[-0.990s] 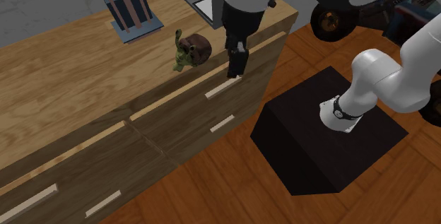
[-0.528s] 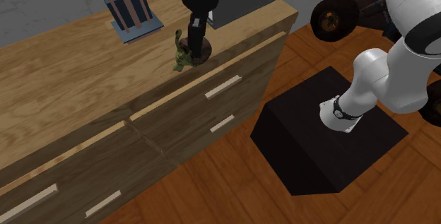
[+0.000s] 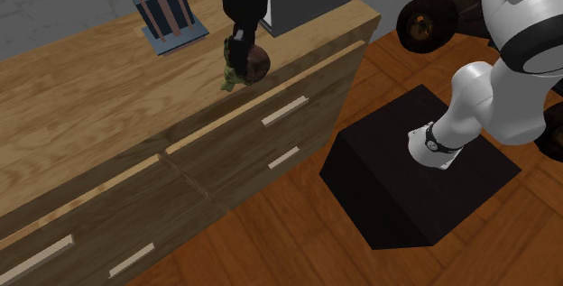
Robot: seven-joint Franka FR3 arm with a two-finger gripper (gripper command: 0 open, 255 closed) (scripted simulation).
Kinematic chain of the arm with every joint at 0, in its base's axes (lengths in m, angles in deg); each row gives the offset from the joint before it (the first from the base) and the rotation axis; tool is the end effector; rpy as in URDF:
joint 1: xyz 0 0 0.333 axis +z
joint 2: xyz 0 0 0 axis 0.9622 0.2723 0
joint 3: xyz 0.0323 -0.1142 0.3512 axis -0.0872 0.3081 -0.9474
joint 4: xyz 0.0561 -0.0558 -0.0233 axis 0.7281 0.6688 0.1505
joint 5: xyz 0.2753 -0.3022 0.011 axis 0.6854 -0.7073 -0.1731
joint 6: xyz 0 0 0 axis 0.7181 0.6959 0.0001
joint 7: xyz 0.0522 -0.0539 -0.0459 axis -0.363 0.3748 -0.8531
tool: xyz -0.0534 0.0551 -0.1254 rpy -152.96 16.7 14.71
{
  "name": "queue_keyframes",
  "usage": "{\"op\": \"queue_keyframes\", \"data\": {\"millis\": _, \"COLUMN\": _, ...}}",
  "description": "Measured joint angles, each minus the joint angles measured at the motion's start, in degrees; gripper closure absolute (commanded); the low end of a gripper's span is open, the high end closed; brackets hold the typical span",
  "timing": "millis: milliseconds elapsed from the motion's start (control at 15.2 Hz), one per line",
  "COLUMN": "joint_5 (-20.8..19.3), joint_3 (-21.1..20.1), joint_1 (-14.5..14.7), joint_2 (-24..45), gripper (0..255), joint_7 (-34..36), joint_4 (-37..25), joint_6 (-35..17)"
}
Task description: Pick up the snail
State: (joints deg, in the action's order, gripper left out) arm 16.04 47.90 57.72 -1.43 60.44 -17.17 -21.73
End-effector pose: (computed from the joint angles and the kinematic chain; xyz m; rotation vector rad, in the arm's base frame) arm 0.5806 -0.3505 0.6630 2.9479 -1.0309 0.2112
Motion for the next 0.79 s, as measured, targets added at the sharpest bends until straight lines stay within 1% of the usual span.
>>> {"op": "queue_keyframes", "data": {"millis": 132, "joint_5": -0.33, "joint_3": -0.01, "joint_1": 0.36, "joint_2": -0.93, "gripper": 0, "joint_7": 0.02, "joint_4": 2.83, "joint_6": -1.93}}
{"op": "queue_keyframes", "data": {"millis": 198, "joint_5": -0.38, "joint_3": -0.02, "joint_1": 0.42, "joint_2": -1.06, "gripper": 255, "joint_7": 0.03, "joint_4": 3.29, "joint_6": -2.27}}
{"op": "queue_keyframes", "data": {"millis": 792, "joint_5": -0.47, "joint_3": -0.03, "joint_1": 0.53, "joint_2": -1.3, "gripper": 255, "joint_7": 0.07, "joint_4": 3.84, "joint_6": -2.66}}
